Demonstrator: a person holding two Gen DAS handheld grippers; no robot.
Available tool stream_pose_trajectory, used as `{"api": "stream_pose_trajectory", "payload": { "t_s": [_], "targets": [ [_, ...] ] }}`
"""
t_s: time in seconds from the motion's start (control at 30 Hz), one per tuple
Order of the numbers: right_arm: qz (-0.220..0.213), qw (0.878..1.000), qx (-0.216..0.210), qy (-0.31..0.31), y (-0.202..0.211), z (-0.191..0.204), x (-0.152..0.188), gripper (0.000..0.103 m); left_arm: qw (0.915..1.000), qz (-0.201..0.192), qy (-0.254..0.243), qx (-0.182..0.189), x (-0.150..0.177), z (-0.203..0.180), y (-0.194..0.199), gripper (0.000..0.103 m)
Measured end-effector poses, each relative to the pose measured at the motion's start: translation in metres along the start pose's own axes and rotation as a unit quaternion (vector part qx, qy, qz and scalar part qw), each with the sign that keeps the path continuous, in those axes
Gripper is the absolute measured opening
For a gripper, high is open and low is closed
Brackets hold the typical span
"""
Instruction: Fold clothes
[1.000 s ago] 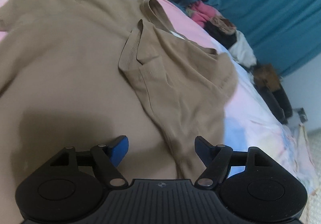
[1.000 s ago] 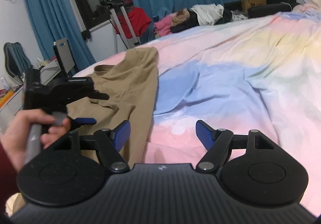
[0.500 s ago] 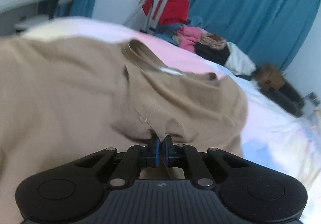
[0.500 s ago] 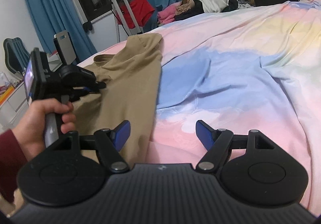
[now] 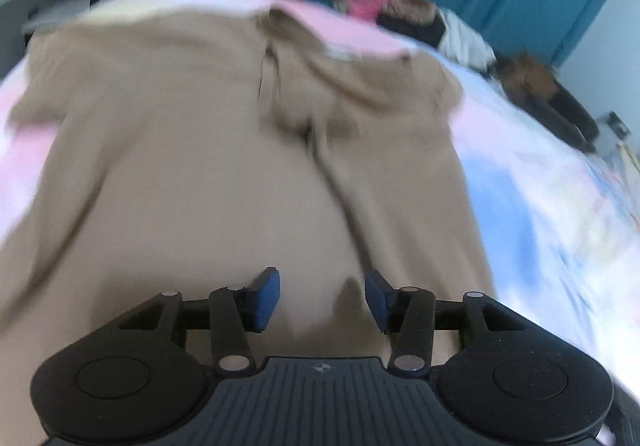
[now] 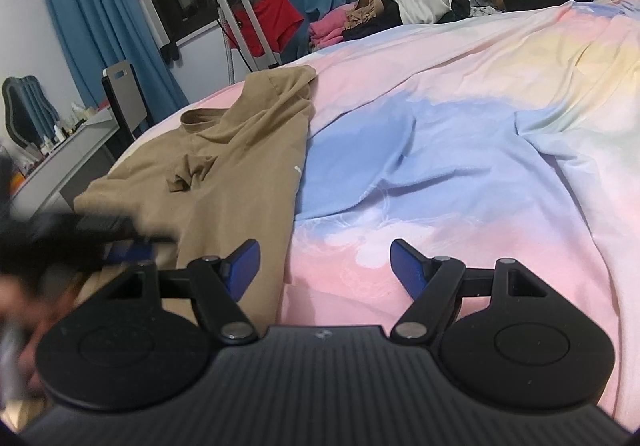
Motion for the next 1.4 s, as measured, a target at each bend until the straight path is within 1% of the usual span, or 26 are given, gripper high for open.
{"api": "stream_pose_trajectory", "payload": {
  "t_s": [0.07, 0.1, 0.2, 0.27, 0.4, 0.47, 0.53, 0.6, 0.67, 0.73, 0.77, 0.8, 0.87, 1.0, 1.1, 1.2, 1.33, 1.4],
  "targets": [
    [-0.003, 1.0, 0.0, 0.001, 0.004, 0.001, -0.001, 0.074, 0.9994, 0.029, 0.016, 0.012, 0.033, 0.007, 0.027, 0.054],
    [-0.004, 1.0, 0.001, 0.002, 0.007, 0.001, -0.002, 0.074, 0.9984, 0.045, 0.025, 0.02, 0.049, 0.01, 0.039, 0.057],
    [-0.007, 1.0, 0.002, 0.005, 0.015, 0.003, -0.003, 0.074, 0.9926, 0.098, 0.055, 0.046, 0.093, 0.016, 0.06, 0.057],
    [-0.014, 1.0, 0.006, 0.005, 0.024, 0.002, -0.003, 0.074, 0.9886, 0.123, 0.068, 0.054, 0.115, 0.02, 0.068, 0.057],
    [-0.015, 1.0, 0.007, -0.004, 0.042, -0.001, 0.0, 0.074, 0.9853, 0.15, 0.057, 0.06, 0.145, 0.02, 0.077, 0.057],
    [-0.015, 1.0, 0.005, -0.008, 0.049, -0.001, 0.002, 0.074, 0.9832, 0.164, 0.05, 0.063, 0.155, 0.018, 0.079, 0.057],
    [-0.014, 1.0, 0.003, -0.007, 0.054, 0.0, 0.003, 0.074, 0.9818, 0.174, 0.045, 0.062, 0.163, 0.018, 0.078, 0.055],
    [-0.015, 1.0, -0.002, -0.006, 0.058, 0.003, 0.004, 0.074, 0.9818, 0.176, 0.041, 0.058, 0.167, 0.02, 0.077, 0.046],
    [-0.012, 1.0, -0.002, -0.001, 0.058, 0.007, 0.005, 0.074, 0.9815, 0.179, 0.037, 0.058, 0.168, 0.021, 0.076, 0.043],
    [-0.01, 1.0, -0.001, 0.006, 0.058, 0.01, 0.006, 0.074, 0.9814, 0.18, 0.038, 0.054, 0.169, 0.024, 0.076, 0.025],
    [-0.008, 1.0, 0.0, 0.009, 0.057, 0.011, 0.006, 0.074, 0.9813, 0.181, 0.039, 0.052, 0.17, 0.027, 0.075, 0.007],
    [-0.007, 1.0, 0.0, 0.012, 0.057, 0.012, 0.007, 0.074, 0.9814, 0.181, 0.039, 0.052, 0.17, 0.029, 0.077, 0.004],
    [-0.003, 1.0, 0.001, 0.016, 0.056, 0.014, 0.008, 0.074, 0.9818, 0.176, 0.04, 0.06, 0.166, 0.03, 0.082, 0.002],
    [0.0, 1.0, 0.001, 0.019, 0.057, 0.017, 0.01, 0.074, 0.9826, 0.165, 0.041, 0.075, 0.158, 0.033, 0.095, 0.001],
    [0.001, 1.0, -0.001, 0.02, 0.057, 0.017, 0.01, 0.074, 0.9843, 0.154, 0.042, 0.076, 0.153, 0.037, 0.108, 0.001],
    [0.005, 1.0, -0.005, 0.018, 0.055, 0.018, 0.011, 0.074, 0.9869, 0.147, 0.041, 0.052, 0.15, 0.052, 0.114, 0.001],
    [0.003, 1.0, -0.009, 0.022, 0.055, 0.022, 0.01, 0.074, 0.9893, 0.142, 0.032, 0.0, 0.151, 0.069, 0.106, 0.001],
    [0.001, 1.0, -0.01, 0.026, 0.056, 0.024, 0.009, 0.074, 0.9899, 0.139, 0.025, -0.008, 0.15, 0.068, 0.101, 0.001]
  ]
}}
Point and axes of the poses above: each gripper's, at about its wrist camera, not at the fingertips, and y roughly against the way its jaws point, z to its left, x to its underside, the point moved 7 cm from there along -y, roughly the way its jaws point, and after that the axes turned 14 degrees about y, right-handed, at the moved point
